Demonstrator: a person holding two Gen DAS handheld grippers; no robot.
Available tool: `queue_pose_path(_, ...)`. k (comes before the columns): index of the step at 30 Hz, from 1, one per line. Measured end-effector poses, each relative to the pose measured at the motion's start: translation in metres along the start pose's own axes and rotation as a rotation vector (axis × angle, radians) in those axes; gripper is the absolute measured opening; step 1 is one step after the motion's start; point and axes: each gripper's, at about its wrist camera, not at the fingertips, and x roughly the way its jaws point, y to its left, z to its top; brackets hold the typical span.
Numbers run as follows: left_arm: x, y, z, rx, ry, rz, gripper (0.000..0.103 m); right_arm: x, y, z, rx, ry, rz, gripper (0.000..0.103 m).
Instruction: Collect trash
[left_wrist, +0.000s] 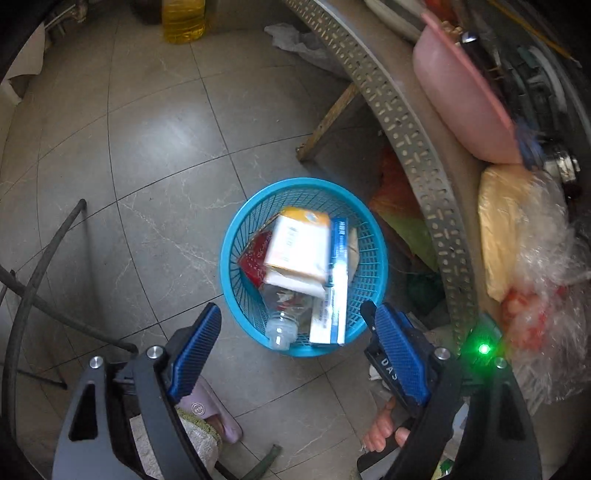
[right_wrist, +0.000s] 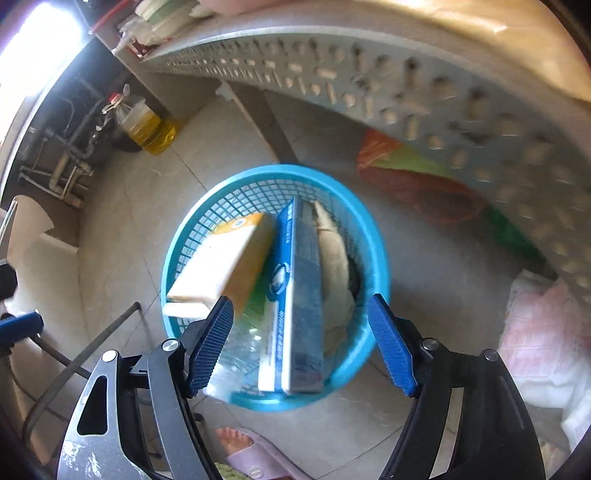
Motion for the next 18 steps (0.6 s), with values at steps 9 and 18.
queue_pose_path(9,-0.112,-0.008,-0.059,0.126,-0.187,-0.094,0.083,-0.110,0.007,-0.048,-0.161,-0.148,0.053,0.080)
queue_pose_path(18,-0.234,0.037,-0.191,0.099,-0.507,-0.032,0.092,-0.238,0.050,-0.101,-0.408,-0.376,0.103,0.095)
